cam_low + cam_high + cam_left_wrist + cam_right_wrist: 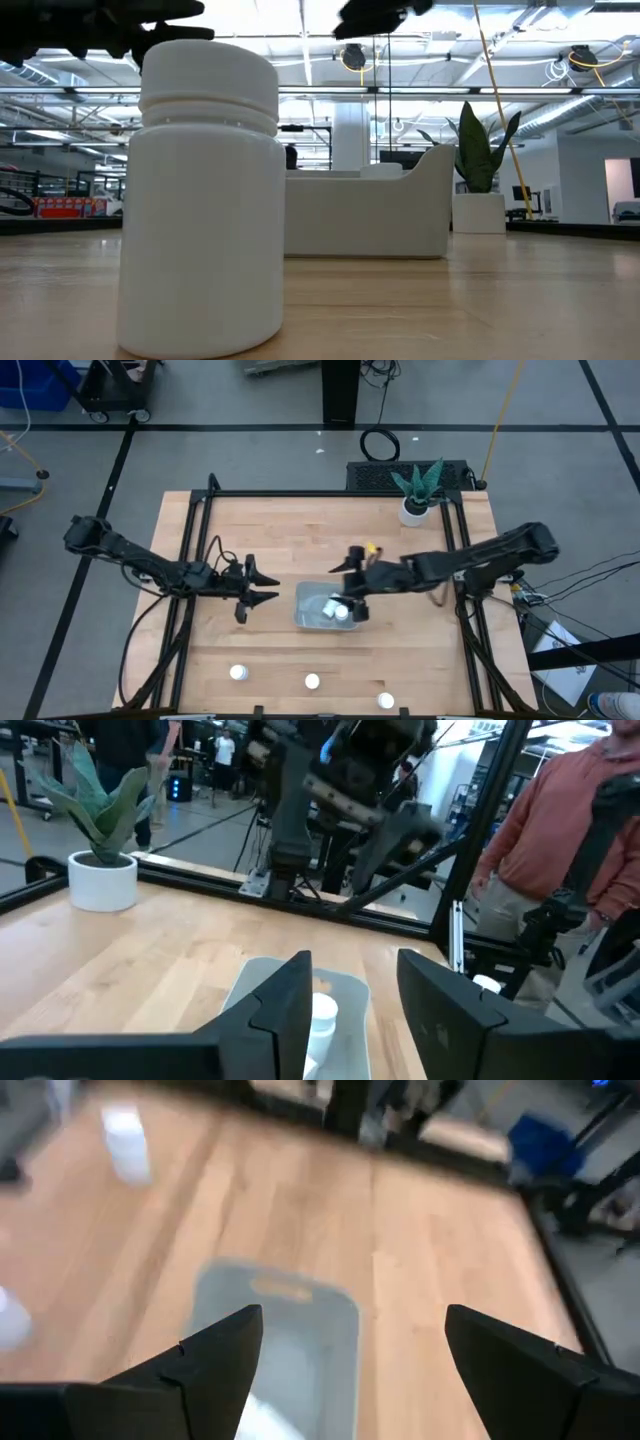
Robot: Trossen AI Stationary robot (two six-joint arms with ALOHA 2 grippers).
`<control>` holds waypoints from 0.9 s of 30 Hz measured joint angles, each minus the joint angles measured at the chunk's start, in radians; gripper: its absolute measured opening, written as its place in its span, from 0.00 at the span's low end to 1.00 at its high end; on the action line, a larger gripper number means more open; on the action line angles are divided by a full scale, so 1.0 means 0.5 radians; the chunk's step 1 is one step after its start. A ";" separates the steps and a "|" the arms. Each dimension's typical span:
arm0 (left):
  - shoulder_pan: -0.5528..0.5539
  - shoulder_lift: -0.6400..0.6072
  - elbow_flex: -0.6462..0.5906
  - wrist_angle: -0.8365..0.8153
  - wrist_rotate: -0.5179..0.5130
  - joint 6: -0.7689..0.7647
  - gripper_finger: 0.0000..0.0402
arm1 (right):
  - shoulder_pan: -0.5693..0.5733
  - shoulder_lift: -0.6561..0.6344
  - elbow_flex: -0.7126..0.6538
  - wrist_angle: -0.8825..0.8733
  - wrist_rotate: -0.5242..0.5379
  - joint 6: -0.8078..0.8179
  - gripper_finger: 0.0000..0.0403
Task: Pick and place pill bottles into a basket
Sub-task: Put the pill bottle into the bin
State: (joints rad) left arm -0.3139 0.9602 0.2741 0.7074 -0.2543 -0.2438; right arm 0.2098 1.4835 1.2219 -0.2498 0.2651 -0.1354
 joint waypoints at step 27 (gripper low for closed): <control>-0.110 -0.393 -0.528 0.539 -0.008 -0.168 0.34 | -0.177 1.107 1.248 -1.425 -0.427 -0.380 0.64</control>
State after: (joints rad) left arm -0.3691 0.7639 0.0101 0.9768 -0.2582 -0.3278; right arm 0.1214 2.0367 1.8458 -0.9622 0.0514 -0.3253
